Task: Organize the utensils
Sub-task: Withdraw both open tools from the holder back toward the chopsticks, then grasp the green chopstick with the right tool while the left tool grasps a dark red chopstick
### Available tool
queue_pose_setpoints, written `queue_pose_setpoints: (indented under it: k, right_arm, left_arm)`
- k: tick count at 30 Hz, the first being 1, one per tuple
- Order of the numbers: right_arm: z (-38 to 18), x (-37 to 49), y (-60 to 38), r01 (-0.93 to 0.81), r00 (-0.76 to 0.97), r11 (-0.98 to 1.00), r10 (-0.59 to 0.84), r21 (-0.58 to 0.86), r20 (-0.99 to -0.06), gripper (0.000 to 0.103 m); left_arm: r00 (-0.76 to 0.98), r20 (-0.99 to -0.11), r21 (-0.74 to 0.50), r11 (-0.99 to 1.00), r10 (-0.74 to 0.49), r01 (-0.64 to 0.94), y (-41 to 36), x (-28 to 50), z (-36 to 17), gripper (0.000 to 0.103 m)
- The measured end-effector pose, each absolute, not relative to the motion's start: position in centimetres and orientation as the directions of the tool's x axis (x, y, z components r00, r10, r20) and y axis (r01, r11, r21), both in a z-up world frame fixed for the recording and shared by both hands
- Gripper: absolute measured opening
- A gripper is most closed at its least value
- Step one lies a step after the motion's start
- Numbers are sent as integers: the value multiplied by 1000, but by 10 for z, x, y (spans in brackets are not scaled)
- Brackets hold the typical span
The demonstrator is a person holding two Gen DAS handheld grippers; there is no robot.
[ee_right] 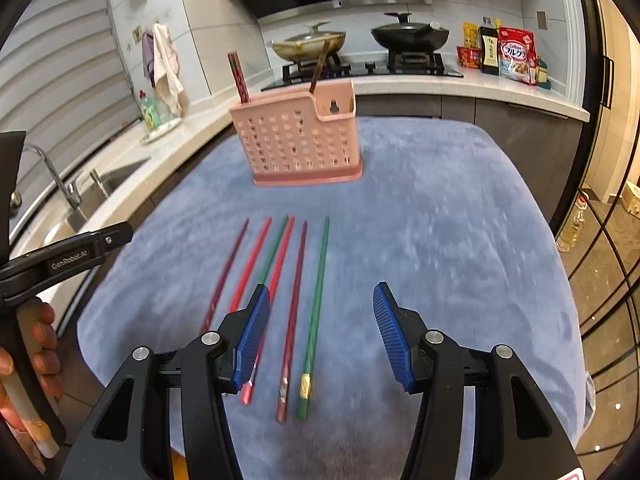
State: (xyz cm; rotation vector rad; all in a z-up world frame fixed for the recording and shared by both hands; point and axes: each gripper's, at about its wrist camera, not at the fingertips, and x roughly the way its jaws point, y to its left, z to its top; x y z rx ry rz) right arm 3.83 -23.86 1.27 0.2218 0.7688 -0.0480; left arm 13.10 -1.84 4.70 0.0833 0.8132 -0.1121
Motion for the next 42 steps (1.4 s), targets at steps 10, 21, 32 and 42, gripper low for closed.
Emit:
queue_pose_setpoints:
  k: [10, 21, 32, 42]
  right_arm:
    - [-29, 29, -226, 120, 657, 977, 54, 175, -752, 51]
    - [-51, 32, -219, 117, 619, 980, 53, 159, -783, 32]
    - [-67, 37, -213, 99, 586, 983, 67, 154, -807, 17]
    - [-73, 34, -219, 119, 590, 980, 58, 157, -805, 6]
  left_arm:
    - [618, -784, 43, 988, -60, 150, -13, 107, 10, 67]
    - [577, -815, 44, 986, -57, 160, -10, 96, -13, 67]
    - [555, -830, 43, 985, -58, 168, -12, 96, -23, 67]
    - [527, -847, 27, 982, -77, 187, -18, 95, -32, 70]
